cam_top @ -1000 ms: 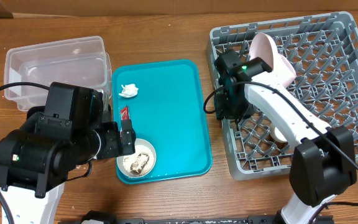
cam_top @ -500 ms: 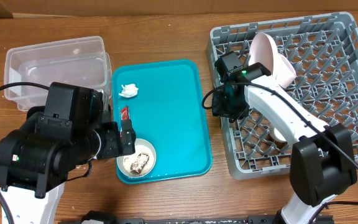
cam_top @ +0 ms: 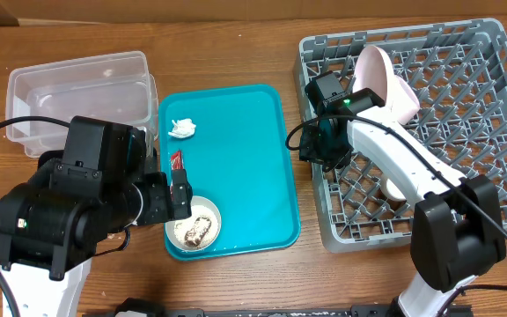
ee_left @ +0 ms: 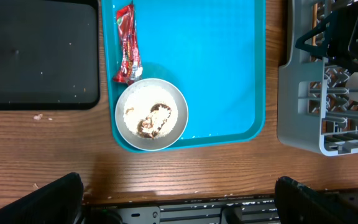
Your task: Sort waste into correct bins and load items into the dishwasher
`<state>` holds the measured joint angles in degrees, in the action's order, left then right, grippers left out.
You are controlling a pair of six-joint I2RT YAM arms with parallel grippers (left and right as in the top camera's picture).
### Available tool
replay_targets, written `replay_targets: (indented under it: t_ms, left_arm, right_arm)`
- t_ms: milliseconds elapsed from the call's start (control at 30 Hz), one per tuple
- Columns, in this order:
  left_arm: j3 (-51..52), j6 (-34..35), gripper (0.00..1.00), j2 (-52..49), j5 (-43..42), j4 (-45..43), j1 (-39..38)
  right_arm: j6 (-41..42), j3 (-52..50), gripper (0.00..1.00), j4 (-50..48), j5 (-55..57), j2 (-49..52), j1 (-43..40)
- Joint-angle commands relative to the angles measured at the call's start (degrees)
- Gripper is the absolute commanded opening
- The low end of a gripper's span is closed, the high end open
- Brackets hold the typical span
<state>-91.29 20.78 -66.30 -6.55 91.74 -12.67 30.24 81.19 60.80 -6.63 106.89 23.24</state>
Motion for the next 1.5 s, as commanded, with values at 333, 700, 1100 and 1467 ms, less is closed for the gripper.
replay_targets:
  t_ms: [333,700,1100,1467]
  left_arm:
    - [-0.72,-0.90,1.00,-0.07,0.76,-0.11,-0.20]
    - [-0.72,-0.90,1.00,-0.07,0.76,-0.11,-0.20]
    - [-0.72,-0.90,1.00,-0.07,0.76,-0.09,-0.20]
    - [-0.72,-0.90,1.00,-0.07,0.76,-0.11,-0.20]
  right_arm:
    - [-10.86,6.58,0.56,0.76,-2.97,-19.43,1.11]
    - [-23.91,6.62,1.00,10.64,-11.45,-42.71,1.88]
    - [-25.00,6.60,1.00,16.48,0.70,-51.58,1.88]
    - [-39.91,-1.03,1.00,-2.49,0.92,-54.82,1.77]
